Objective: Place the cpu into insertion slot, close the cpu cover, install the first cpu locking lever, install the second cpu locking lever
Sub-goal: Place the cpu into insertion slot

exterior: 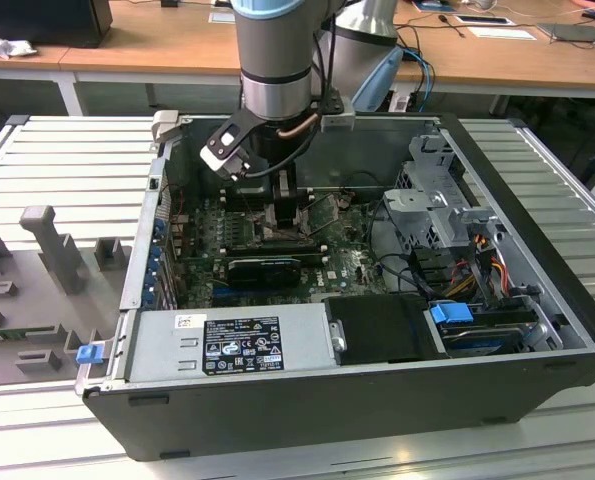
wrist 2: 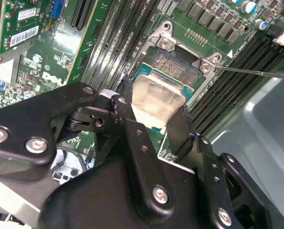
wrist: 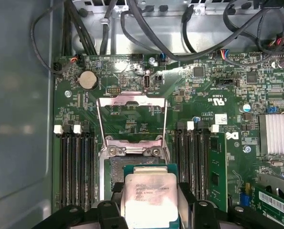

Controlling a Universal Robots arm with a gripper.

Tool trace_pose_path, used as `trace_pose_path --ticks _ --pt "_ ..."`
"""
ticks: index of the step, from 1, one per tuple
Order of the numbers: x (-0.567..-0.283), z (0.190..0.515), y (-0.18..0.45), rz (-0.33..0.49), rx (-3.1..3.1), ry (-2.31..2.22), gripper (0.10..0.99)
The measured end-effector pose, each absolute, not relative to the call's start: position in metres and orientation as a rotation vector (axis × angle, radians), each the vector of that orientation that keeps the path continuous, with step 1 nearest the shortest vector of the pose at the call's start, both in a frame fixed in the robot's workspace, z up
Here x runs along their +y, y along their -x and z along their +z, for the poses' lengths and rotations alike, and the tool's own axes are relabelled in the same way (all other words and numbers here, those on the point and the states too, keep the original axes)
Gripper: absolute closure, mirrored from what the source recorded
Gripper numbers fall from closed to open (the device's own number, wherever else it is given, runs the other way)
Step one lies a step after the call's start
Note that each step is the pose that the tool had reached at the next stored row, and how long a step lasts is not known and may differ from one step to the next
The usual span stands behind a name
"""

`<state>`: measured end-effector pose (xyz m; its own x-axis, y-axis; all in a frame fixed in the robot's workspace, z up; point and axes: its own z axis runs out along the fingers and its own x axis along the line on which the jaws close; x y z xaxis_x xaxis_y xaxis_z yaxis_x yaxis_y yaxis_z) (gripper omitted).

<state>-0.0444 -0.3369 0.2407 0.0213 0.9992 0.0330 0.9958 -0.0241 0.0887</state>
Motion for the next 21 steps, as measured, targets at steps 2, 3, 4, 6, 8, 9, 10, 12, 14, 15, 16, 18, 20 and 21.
trace_pose_path --ticks 2,3,4,6,8,9,10,12,14,15,16,18,20,21 --pt "-0.337 0.240 0.044 0.133 2.166 -2.216 0.557" --pt "-0.337 0.239 0.044 0.133 2.166 -2.216 0.557" --pt "-0.337 0.239 0.044 0.133 2.166 -2.216 0.557" --pt "-0.337 0.238 0.044 0.133 2.166 -2.216 0.557" --pt "-0.337 0.236 0.044 0.133 2.166 -2.216 0.557" --pt "-0.337 0.235 0.044 0.133 2.166 -2.216 0.557" --pt "-0.337 0.234 0.044 0.133 2.166 -2.216 0.557" --pt "-0.337 0.232 0.044 0.133 2.166 -2.216 0.557" --pt "-0.337 0.230 0.044 0.133 2.166 -2.216 0.557" --pt "-0.336 0.229 0.045 0.133 2.166 -2.216 0.557" --pt "-0.336 0.228 0.044 0.133 2.166 -2.216 0.557" --pt "-0.335 0.224 0.044 0.133 2.166 -2.216 0.557" --pt "-0.333 0.220 0.045 0.133 2.166 -2.216 0.557" --pt "-0.333 0.218 0.046 0.133 2.166 -2.216 0.557"
